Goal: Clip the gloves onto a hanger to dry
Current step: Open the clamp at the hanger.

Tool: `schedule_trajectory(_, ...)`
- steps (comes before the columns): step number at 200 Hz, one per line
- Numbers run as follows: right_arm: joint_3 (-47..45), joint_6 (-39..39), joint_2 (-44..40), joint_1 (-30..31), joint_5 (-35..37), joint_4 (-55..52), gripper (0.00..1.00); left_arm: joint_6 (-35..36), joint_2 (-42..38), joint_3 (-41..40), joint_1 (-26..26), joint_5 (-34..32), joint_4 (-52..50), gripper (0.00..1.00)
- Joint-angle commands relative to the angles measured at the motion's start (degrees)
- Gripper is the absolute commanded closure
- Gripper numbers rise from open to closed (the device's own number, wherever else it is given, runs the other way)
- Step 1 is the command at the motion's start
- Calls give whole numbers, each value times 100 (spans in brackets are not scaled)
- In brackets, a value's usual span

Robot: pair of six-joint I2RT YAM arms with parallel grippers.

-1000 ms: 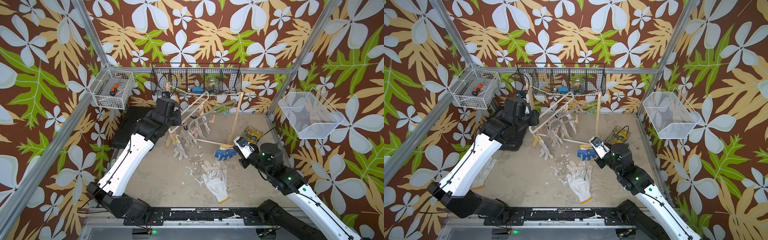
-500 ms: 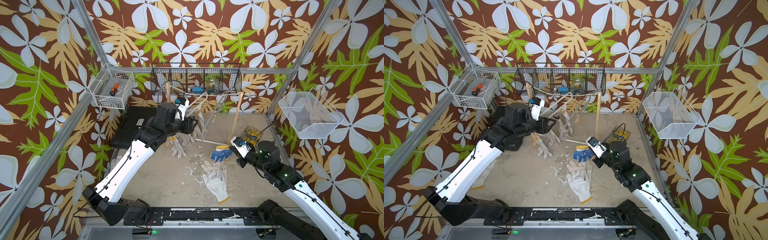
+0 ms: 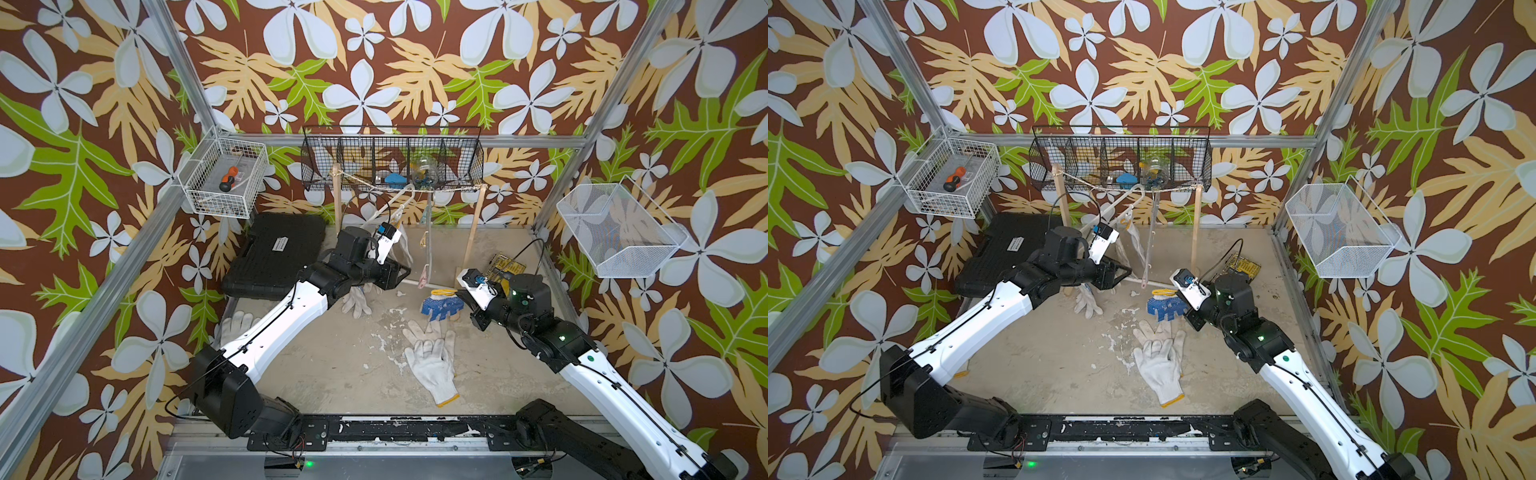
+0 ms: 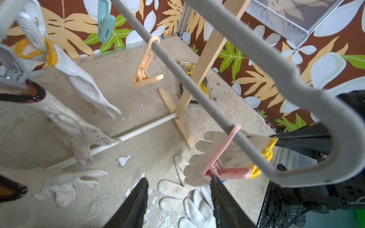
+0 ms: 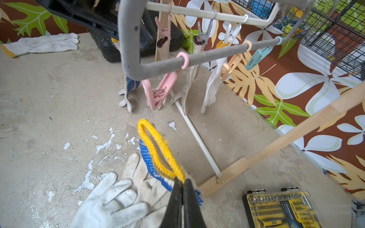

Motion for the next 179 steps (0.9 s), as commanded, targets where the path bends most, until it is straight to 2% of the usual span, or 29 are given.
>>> schedule_trajectory(1,18,-169,51,-123,-264,110,100,691,-24,-161,-15,548,589,42)
schedule_trajectory(23,-44,-253,102,-330,-391,199,100,1846,-259,-750,-232,758,1009,28)
schedule_trajectory(39,-7,-330,189,-436,-492,256,100,2297,-404,-1143,-339,717,1439,22)
schedule_trajectory(110,15,-423,265,-470,-657,231,100,2467,304,-440,-365,1197,1482,20)
schedule_trajectory(145,94,-441,334,-484,-692,229,100,2873,501,-216,-415,1027,1213,20)
schedule_trajectory(179,135,-441,378,-485,-728,258,100,2781,755,97,-424,1247,1214,21)
